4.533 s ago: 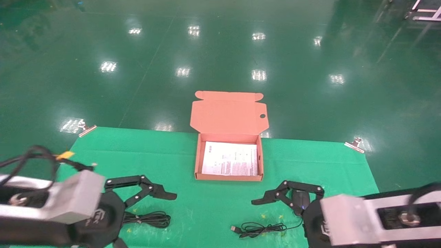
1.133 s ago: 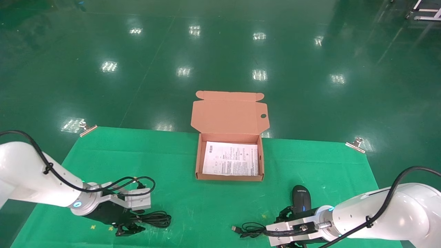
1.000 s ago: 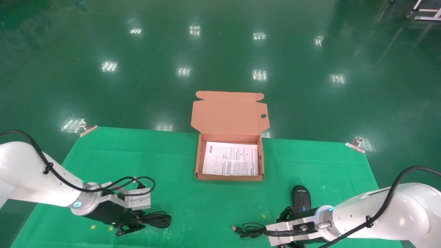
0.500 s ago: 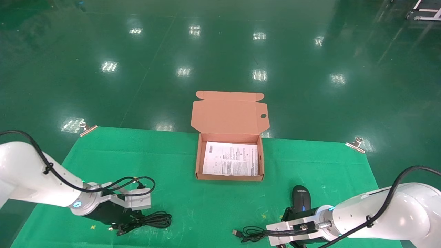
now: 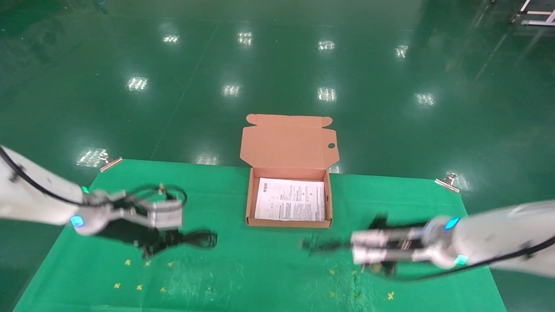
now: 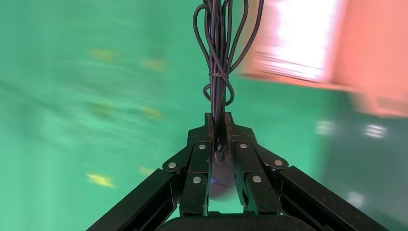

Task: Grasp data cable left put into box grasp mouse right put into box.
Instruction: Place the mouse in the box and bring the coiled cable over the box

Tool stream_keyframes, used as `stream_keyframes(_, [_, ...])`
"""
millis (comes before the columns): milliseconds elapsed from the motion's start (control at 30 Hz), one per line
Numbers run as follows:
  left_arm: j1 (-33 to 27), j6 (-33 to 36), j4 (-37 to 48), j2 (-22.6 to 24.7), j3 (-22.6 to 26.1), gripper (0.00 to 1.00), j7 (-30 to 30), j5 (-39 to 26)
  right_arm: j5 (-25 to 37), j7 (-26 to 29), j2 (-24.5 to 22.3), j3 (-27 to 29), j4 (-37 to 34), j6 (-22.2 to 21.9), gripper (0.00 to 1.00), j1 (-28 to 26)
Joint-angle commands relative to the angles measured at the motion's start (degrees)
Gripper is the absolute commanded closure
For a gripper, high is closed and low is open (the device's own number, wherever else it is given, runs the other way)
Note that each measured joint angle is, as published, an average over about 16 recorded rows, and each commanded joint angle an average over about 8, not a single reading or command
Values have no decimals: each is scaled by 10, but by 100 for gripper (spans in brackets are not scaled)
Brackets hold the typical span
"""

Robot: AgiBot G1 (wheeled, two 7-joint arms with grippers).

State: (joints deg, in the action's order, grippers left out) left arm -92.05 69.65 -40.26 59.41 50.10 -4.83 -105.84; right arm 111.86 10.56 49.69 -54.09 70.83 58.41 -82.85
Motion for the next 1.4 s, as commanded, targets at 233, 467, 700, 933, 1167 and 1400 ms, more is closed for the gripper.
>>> stream_keyframes(233, [-45, -21, -100, -19, -15, 100, -29, -14, 8, 17, -19, 44, 50, -17, 100, -80])
stream_keyframes(467, [-73, -69, -130, 2, -25, 100, -53, -37, 0, -27, 38, 61, -4, -51, 100, -144])
stream_keyframes(700, [-103, -113, -105, 31, -36, 100, -55, -49, -24, -96, 106, 70, -97, -91, 100, -190])
stream_keyframes(933, [-132, -143, -63, 53, -44, 100, -45, -52, -42, -154, 157, 72, -181, -110, 100, -220])
stream_keyframes(1167, [-143, -153, -50, 60, -46, 100, -39, -55, -59, -171, 173, 76, -205, -113, 100, -225])
stream_keyframes(1400, [-131, -146, -53, 53, -37, 100, -45, -68, -73, -172, 171, 79, -197, -115, 100, -204])
